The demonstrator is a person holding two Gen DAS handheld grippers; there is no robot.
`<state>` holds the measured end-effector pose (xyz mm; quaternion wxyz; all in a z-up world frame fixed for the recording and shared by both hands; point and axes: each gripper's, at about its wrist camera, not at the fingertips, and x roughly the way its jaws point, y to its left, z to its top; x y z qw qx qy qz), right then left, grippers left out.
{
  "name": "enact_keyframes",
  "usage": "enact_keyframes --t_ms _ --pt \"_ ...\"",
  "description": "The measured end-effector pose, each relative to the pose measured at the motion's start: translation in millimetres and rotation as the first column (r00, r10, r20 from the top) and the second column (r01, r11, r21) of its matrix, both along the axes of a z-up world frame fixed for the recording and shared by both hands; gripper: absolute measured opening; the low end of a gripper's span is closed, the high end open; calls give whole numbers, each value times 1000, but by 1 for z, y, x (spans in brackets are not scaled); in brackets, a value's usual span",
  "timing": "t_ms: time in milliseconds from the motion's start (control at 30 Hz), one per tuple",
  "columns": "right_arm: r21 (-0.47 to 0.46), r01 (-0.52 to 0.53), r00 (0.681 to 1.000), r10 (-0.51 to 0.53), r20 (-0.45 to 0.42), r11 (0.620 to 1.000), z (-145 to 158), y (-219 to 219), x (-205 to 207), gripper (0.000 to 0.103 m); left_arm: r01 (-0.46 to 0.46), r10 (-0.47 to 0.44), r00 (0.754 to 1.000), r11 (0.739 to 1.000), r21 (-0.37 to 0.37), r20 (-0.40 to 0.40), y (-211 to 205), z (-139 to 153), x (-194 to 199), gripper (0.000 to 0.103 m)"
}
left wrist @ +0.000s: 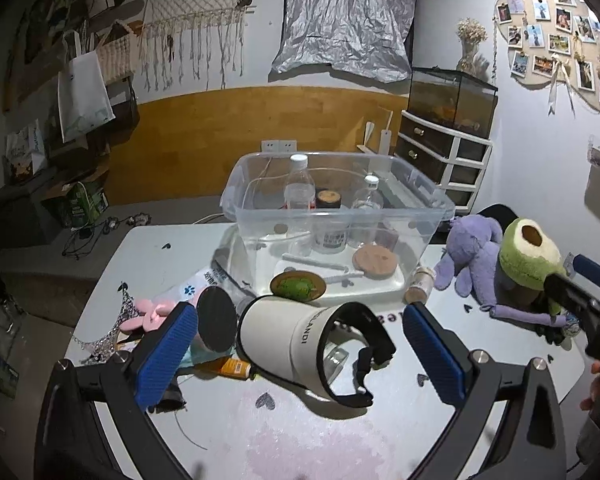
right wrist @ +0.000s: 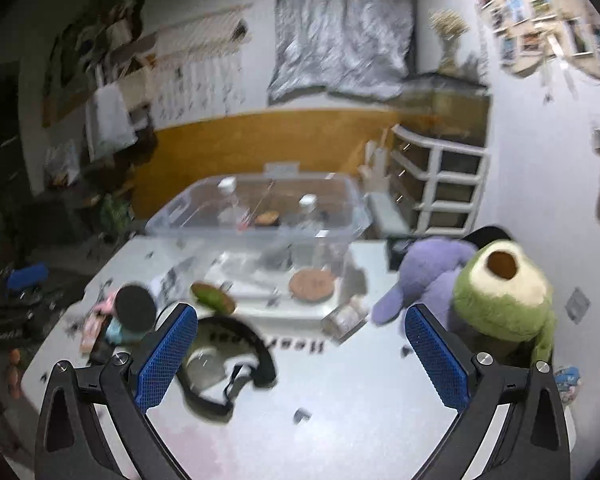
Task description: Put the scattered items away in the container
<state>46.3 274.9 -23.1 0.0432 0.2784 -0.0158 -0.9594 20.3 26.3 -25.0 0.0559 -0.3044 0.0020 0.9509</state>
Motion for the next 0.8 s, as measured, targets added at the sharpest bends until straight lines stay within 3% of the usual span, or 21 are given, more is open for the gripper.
enact_keyframes --t_ms 400,800 --pt "-40 7 999 -6 35 999 -9 -10 -6 103 -11 11 1000 1000 5 17 -3 -6 -1 103" --pt "-16 50 997 -49 58 999 -17 -5 -10 103 -5 5 1000 1000 3 26 -1 -11 -4 103"
